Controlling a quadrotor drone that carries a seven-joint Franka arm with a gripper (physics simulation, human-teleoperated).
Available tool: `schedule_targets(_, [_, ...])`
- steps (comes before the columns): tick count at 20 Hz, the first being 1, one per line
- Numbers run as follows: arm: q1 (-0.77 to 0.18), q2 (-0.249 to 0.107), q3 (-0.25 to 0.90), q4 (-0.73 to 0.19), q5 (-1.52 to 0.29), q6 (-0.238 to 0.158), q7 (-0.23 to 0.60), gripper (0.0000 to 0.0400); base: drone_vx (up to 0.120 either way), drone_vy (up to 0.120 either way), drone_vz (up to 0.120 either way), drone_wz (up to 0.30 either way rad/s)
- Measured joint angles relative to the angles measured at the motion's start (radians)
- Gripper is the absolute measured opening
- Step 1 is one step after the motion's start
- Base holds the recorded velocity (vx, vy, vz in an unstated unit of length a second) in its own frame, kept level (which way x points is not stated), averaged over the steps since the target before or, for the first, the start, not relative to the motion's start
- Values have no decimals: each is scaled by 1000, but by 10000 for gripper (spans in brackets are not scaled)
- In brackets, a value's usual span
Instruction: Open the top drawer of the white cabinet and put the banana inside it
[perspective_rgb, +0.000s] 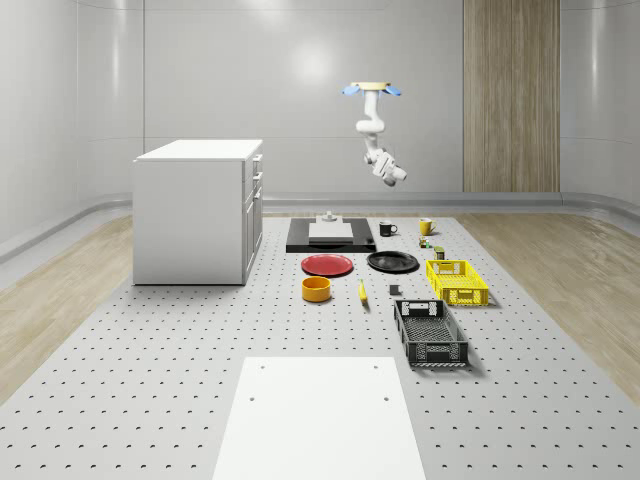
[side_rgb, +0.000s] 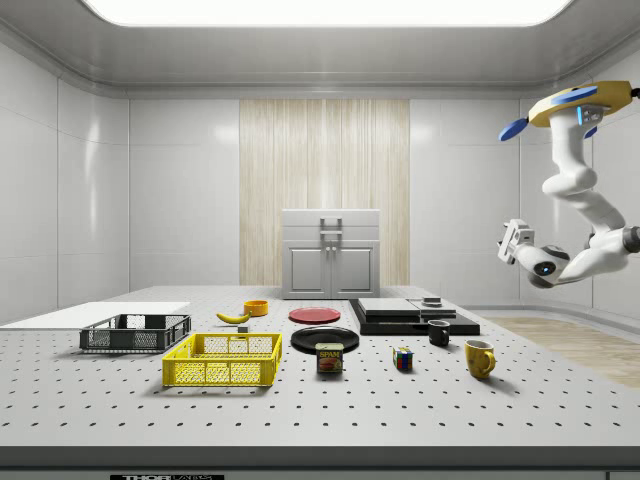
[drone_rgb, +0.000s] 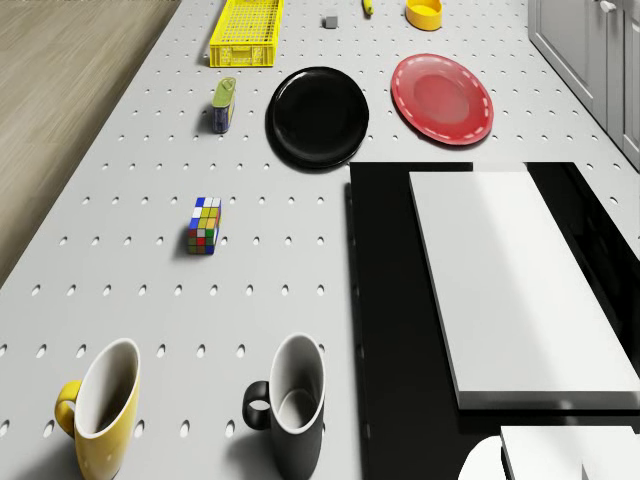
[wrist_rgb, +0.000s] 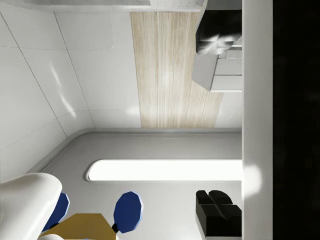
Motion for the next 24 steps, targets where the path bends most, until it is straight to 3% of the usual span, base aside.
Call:
schedule_targets(7, [95,-35,-133,-81,182,18,-18,400,120,-120,120,0])
schedule_targets(18, [188,-91,-207,-120,216,73,-6,400,120,-120,120,0])
schedule_targets(24, [227,-120,-228,-128,203,103,8,400,120,-120,13,0])
